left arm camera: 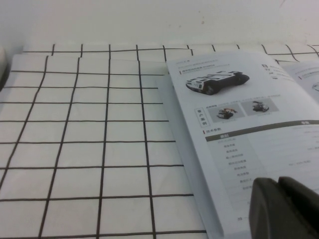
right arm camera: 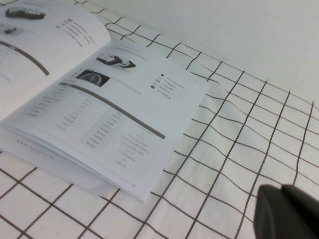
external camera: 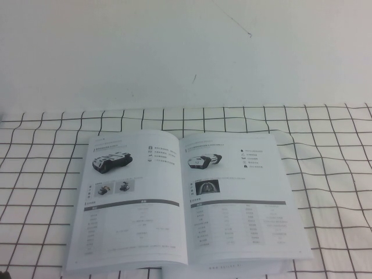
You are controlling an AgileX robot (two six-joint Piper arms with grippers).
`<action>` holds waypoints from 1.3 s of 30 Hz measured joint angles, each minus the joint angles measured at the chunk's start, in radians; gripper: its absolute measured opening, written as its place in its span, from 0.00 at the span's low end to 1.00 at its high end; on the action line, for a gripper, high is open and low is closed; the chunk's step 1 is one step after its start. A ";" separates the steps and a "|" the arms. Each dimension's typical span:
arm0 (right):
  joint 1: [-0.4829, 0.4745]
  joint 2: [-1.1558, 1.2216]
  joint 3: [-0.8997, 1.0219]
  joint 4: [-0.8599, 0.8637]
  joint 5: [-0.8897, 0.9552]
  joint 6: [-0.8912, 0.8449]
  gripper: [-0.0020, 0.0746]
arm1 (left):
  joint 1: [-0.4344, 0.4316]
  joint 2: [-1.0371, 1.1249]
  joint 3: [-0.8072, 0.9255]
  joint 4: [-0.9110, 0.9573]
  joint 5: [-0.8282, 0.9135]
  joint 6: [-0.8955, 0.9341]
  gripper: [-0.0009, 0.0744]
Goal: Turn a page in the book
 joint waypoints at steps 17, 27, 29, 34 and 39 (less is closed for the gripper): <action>0.000 0.000 0.000 0.000 -0.001 0.000 0.03 | -0.010 0.000 -0.002 0.008 0.011 0.104 0.01; 0.000 0.000 0.000 0.000 -0.001 0.000 0.03 | -0.010 0.000 -0.004 0.009 0.021 0.120 0.01; 0.000 0.000 0.000 0.000 -0.002 0.000 0.03 | -0.010 0.000 -0.004 0.009 0.021 0.120 0.01; 0.000 0.000 0.000 0.000 -0.002 0.000 0.03 | -0.010 0.000 -0.004 0.009 0.022 0.120 0.01; -0.013 -0.017 0.012 0.000 -0.010 -0.012 0.03 | -0.010 0.000 -0.004 0.009 0.022 0.120 0.01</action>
